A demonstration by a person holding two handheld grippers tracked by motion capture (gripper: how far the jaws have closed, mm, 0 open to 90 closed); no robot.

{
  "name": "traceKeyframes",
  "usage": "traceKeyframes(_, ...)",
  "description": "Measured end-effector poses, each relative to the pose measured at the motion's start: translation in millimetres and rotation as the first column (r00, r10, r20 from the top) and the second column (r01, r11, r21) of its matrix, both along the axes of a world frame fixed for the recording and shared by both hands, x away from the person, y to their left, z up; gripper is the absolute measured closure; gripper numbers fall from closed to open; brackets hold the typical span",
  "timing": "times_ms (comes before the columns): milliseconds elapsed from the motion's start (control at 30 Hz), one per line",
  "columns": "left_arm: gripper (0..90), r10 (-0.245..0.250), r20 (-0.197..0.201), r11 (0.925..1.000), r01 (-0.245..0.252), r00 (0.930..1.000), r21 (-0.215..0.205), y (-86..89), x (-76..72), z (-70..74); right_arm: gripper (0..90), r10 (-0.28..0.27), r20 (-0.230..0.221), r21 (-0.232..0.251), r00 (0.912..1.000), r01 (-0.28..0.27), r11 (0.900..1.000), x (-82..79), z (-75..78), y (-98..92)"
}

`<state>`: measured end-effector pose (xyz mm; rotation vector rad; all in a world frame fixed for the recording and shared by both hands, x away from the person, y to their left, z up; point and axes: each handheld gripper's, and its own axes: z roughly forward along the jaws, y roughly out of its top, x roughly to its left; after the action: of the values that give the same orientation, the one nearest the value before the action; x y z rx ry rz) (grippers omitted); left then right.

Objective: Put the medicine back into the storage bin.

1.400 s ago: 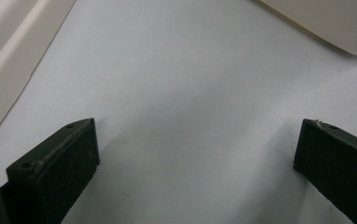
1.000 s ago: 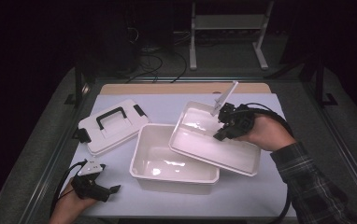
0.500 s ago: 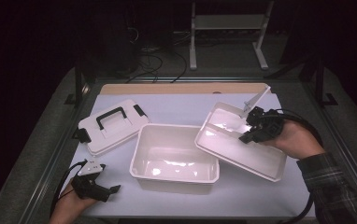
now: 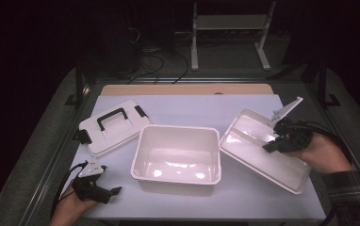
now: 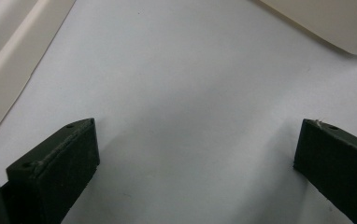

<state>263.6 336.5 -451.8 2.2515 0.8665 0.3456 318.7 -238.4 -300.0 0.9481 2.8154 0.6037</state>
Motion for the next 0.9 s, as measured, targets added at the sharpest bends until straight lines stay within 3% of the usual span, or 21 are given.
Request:
traceKeyframes(200,0.0,-0.001,0.000,1.0000,0.001,1.0000,0.001,0.0,0.0,0.0,88.8,-0.029,-0.015,-0.004,0.9995,0.029,1.000,-5.1,-13.1,-14.2)
traceKeyframes(367,0.0,0.000,0.001,1.0000,0.000,1.0000,0.001,0.0,0.0,0.0,88.8,-0.043,-0.040,-0.006,0.9983,0.043,0.999,-9.1,-32.6,-20.0)
traceKeyframes(900,0.0,0.000,0.001,1.0000,0.000,1.0000,0.001,0.0,-0.1,0.0,88.8,-0.032,-0.089,-0.032,0.9955,0.030,0.999,-7.7,-88.5,-11.1)
